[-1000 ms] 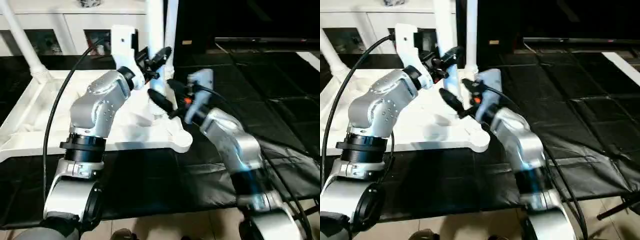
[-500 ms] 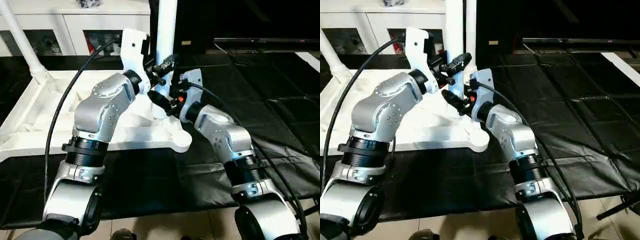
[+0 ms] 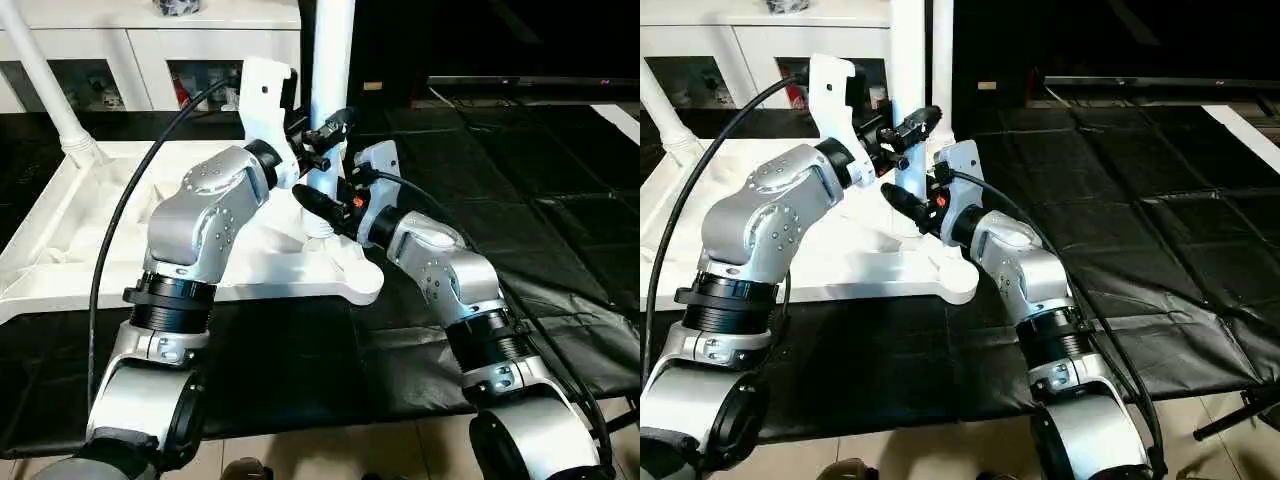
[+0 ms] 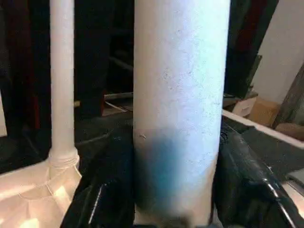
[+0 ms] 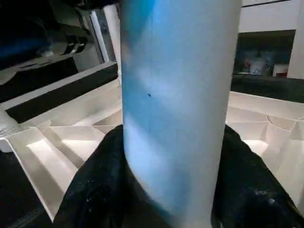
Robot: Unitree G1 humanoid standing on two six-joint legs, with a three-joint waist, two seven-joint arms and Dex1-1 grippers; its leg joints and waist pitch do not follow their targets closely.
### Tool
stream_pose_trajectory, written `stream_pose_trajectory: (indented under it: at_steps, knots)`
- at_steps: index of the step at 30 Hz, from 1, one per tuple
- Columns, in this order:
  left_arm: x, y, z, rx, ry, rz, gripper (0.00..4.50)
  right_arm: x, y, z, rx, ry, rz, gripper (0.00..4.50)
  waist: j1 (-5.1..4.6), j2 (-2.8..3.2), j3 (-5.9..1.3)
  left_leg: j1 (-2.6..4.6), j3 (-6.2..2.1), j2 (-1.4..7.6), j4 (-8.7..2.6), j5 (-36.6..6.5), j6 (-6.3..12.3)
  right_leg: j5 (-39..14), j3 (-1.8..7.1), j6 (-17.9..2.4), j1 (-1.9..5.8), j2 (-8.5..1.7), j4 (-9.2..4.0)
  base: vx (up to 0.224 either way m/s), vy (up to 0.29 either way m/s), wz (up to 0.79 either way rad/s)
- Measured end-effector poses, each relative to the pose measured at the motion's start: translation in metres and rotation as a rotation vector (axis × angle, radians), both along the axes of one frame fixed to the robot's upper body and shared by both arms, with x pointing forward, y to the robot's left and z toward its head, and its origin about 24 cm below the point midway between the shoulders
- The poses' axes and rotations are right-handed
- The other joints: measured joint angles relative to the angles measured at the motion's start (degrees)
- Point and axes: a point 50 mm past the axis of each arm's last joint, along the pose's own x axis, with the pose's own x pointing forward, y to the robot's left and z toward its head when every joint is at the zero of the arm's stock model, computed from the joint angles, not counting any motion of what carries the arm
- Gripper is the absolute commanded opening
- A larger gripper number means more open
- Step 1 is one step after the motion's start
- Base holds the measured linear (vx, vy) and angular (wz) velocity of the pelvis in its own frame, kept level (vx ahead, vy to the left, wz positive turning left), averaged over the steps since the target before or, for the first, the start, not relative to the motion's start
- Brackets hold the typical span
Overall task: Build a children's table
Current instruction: Pick table leg
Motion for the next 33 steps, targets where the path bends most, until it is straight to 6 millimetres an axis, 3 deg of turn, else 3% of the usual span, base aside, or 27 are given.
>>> stream_pose_trajectory:
  at_steps: [1, 2, 4, 6, 10, 17, 26, 28, 31, 33]
  knots:
    - [0.0, 0.001, 0.0, -0.017, 0.009, 0.001, 2.45, 0.0, 0.0, 0.0, 0.002, -0.003, 0.005, 2.0, 0.01, 0.0, 0.0, 0.0, 0.0, 0.0, 0.0, 0.0, 0.0, 0.0, 0.0, 0.0, 0.0, 0.0, 0.0, 0.0, 0.0, 0.0]
    - [0.0, 0.002, 0.0, -0.051, 0.025, -0.005, 2.58, 0.0, -0.001, 0.001, 0.008, -0.006, 0.014, 1.99, 0.03, 0.0, 0.0, -0.01, 0.0, 0.0, 0.0, 0.0, 0.0, 0.0, 0.0, 0.0, 0.0, 0.0, 0.0, 0.0, 0.0, 0.0]
    - [-0.001, 0.002, 0.002, -0.101, 0.041, -0.036, 2.63, 0.0, -0.003, 0.002, 0.028, -0.008, 0.031, 1.99, 0.17, 0.0, 0.0, -0.02, 0.0, 0.0, 0.0, 0.0, 0.0, 0.0, 0.0, 0.0, 0.0, -0.01, 0.0, 0.0, 0.0, 0.0]
    - [-0.001, 0.003, 0.006, -0.131, 0.041, -0.066, 3.02, 0.0, -0.009, 0.003, 0.045, -0.01, 0.044, 1.99, 0.19, 0.0, 0.0, -0.02, 0.0, -0.01, 0.01, 0.0, 0.01, 0.0, 0.0, 0.0, 0.0, -0.02, 0.0, 0.0, 0.0, 0.0]
    - [-0.004, 0.007, 0.014, -0.206, 0.065, -0.154, 3.17, -0.001, -0.02, 0.005, 0.094, 0.002, 0.099, 1.99, 0.1, 0.0, 0.0, 0.0, 0.0, 0.0, 0.01, 0.0, 0.01, 0.0, 0.0, -0.01, 0.0, -0.01, 0.02, 0.0, 0.0, 0.0]
    - [-0.014, 0.012, 0.017, -0.267, 0.118, -0.39, 3.17, -0.014, -0.034, 0.008, 0.133, 0.012, 0.298, 1.98, 0.12, 0.0, 0.0, 0.01, 0.01, 0.0, 0.01, 0.0, 0.01, 0.0, 0.0, -0.01, 0.0, -0.01, 0.03, 0.0, 0.0, 0.0]
    - [-0.018, 0.015, 0.019, -0.262, 0.131, -0.493, 3.17, -0.029, -0.042, 0.008, 0.141, 0.086, 0.482, 1.98, 0.25, 0.0, 0.0, 0.01, 0.01, 0.0, 0.02, 0.04, 0.04, 0.0, 0.0, -0.01, 0.01, -0.01, 0.03, 0.0, 0.0, 0.0]
    - [-0.019, 0.015, 0.02, -0.273, 0.131, -0.515, 2.8, -0.03, -0.043, 0.008, 0.141, 0.084, 0.489, 1.98, 0.25, 0.01, 0.0, 0.01, 0.01, 0.0, 0.02, 0.03, 0.03, 0.0, -0.01, -0.01, 0.01, -0.01, 0.03, 0.0, 0.0, 0.0]
    - [-0.021, 0.014, 0.021, -0.285, 0.136, -0.55, 2.76, -0.033, -0.045, 0.007, 0.139, 0.085, 0.497, 1.98, 0.25, 0.0, 0.0, 0.0, 0.01, 0.0, 0.02, 0.03, 0.03, 0.0, -0.01, -0.01, 0.01, -0.01, 0.03, 0.0, 0.0, 0.0]
    - [-0.022, 0.013, 0.021, -0.289, 0.137, -0.569, 2.45, -0.034, -0.045, 0.006, 0.137, 0.088, 0.499, 1.98, 0.25, 0.0, 0.0, 0.01, 0.01, 0.0, 0.02, 0.04, 0.03, 0.0, -0.01, -0.01, 0.01, -0.01, 0.03, 0.0, 0.0, 0.0]
